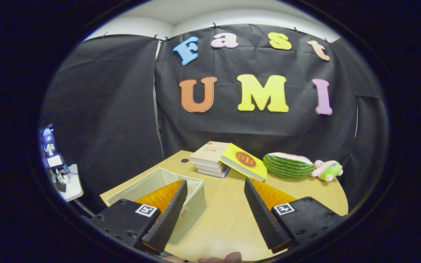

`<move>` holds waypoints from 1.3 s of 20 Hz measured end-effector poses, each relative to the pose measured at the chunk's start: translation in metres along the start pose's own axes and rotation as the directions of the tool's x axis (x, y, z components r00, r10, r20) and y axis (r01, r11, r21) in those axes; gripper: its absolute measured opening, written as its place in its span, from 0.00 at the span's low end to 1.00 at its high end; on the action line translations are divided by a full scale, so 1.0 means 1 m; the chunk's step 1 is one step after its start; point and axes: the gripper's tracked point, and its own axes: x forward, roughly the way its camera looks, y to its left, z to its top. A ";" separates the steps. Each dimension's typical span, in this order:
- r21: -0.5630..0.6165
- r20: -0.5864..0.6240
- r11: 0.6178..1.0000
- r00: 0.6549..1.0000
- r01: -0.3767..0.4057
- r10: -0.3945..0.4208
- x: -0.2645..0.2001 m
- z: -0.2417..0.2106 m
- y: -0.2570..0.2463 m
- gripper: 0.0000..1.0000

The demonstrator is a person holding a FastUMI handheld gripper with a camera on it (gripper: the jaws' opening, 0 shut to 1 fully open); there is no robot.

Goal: Open the storage box then place both shoes into the box .Put the left shoe in first, then the right shoe, with the right side of both shoes facing outward in a uniform manner.

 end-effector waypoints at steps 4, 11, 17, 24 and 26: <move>-0.010 -0.001 1.000 1.000 -0.009 0.009 0.005 0.001 -0.005 1.00; -0.024 0.023 0.998 0.998 0.051 -0.050 -0.011 0.003 -0.010 1.00; 0.008 0.112 0.991 0.984 0.136 -0.136 -0.032 0.018 -0.023 1.00; 0.033 0.192 0.983 0.964 0.183 -0.186 -0.073 0.027 -0.042 1.00; 0.035 0.226 0.979 0.952 0.203 -0.205 -0.091 0.039 -0.045 1.00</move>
